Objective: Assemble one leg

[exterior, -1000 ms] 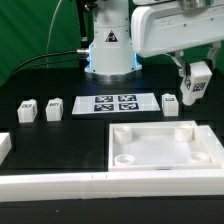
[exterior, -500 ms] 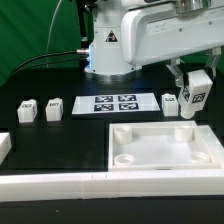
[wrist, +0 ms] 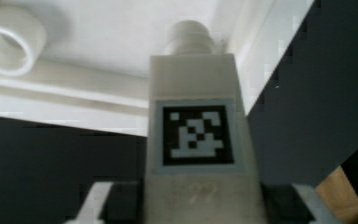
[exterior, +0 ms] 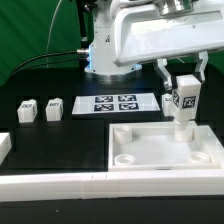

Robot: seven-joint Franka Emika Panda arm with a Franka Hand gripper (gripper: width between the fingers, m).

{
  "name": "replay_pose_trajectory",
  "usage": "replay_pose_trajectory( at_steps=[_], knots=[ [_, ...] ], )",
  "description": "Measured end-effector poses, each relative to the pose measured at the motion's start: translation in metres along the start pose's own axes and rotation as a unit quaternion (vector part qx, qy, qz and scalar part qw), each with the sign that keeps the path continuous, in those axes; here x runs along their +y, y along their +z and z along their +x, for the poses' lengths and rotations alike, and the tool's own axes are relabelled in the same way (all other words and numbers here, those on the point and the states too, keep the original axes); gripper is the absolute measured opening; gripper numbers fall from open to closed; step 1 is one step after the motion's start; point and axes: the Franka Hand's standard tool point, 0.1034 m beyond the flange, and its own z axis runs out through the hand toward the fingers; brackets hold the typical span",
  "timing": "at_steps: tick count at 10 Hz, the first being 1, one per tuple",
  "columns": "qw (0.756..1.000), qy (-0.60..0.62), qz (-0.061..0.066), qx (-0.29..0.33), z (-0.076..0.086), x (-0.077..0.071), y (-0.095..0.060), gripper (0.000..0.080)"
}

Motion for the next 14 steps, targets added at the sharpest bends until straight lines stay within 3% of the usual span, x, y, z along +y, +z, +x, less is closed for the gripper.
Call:
replay_pose_trajectory(
  at_steps=[5, 10, 14],
  knots=[
    [1.000, 0.002, 0.003, 0.027, 0.026, -0.002, 0.013, 0.0294],
    [0.999, 0.001, -0.001, 0.041, 0.024, 0.000, 0.017, 0.0294],
    [0.999, 0.005, 0.002, 0.034, 0.019, 0.001, 0.035, 0.0294]
  ],
)
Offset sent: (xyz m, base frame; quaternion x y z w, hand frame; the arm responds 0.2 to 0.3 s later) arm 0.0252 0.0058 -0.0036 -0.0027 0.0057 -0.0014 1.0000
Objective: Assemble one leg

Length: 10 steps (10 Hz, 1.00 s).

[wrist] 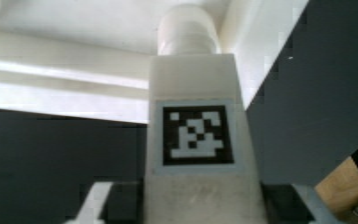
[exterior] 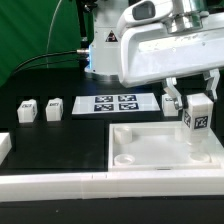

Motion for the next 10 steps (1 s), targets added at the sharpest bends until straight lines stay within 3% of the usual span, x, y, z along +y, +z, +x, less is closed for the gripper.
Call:
replay_pose_trajectory(
  at_steps=[5, 10],
  knots=[
    [1.000, 0.000, 0.002, 0.004, 0.005, -0.002, 0.007, 0.0294],
    [1.000, 0.001, 0.000, 0.016, -0.005, -0.003, 0.017, 0.0294]
  ],
)
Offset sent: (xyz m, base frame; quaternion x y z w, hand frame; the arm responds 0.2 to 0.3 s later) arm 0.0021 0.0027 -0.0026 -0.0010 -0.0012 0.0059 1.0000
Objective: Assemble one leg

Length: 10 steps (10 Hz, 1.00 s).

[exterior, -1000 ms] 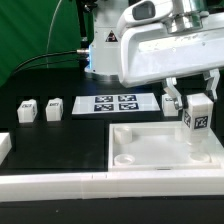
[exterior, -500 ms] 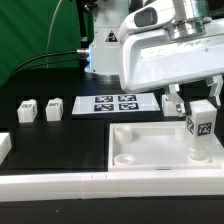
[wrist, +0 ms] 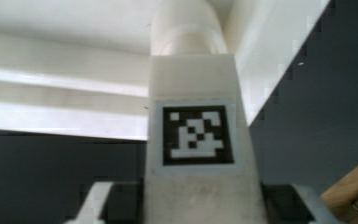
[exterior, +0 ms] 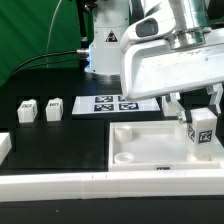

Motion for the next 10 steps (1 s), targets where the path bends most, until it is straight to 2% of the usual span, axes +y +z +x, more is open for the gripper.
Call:
replay_pose_trajectory(
  at_steps=[4, 5, 6, 7, 8, 10],
  knots=[
    [0.999, -0.003, -0.011, 0.048, -0.007, -0.001, -0.003, 0.0294],
    [0.999, -0.003, -0.010, 0.040, -0.012, -0.002, -0.002, 0.0394],
    [0.999, -0.003, -0.009, 0.034, -0.015, -0.002, -0.002, 0.0394],
    [0.999, -0.004, -0.009, 0.034, -0.014, -0.002, -0.002, 0.0543],
    [0.999, -0.004, -0.009, 0.034, -0.014, -0.003, -0.002, 0.0617],
    [0.999, -0.004, -0.009, 0.033, -0.015, -0.003, -0.002, 0.0640]
  ],
)
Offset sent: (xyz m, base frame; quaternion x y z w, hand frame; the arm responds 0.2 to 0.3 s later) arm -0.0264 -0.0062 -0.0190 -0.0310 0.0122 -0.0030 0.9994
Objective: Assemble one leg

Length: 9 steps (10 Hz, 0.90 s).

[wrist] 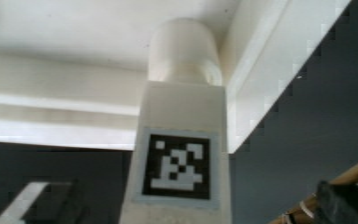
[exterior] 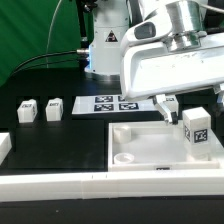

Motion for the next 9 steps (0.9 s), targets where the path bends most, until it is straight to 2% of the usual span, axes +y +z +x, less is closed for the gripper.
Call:
replay_pose_trajectory(
  at_steps=[6, 9],
  knots=[
    [1.000, -0.001, 0.000, -0.002, 0.000, 0.000, 0.000, 0.0649],
    [1.000, -0.005, 0.002, -0.020, 0.009, 0.002, -0.012, 0.0649]
  ],
)
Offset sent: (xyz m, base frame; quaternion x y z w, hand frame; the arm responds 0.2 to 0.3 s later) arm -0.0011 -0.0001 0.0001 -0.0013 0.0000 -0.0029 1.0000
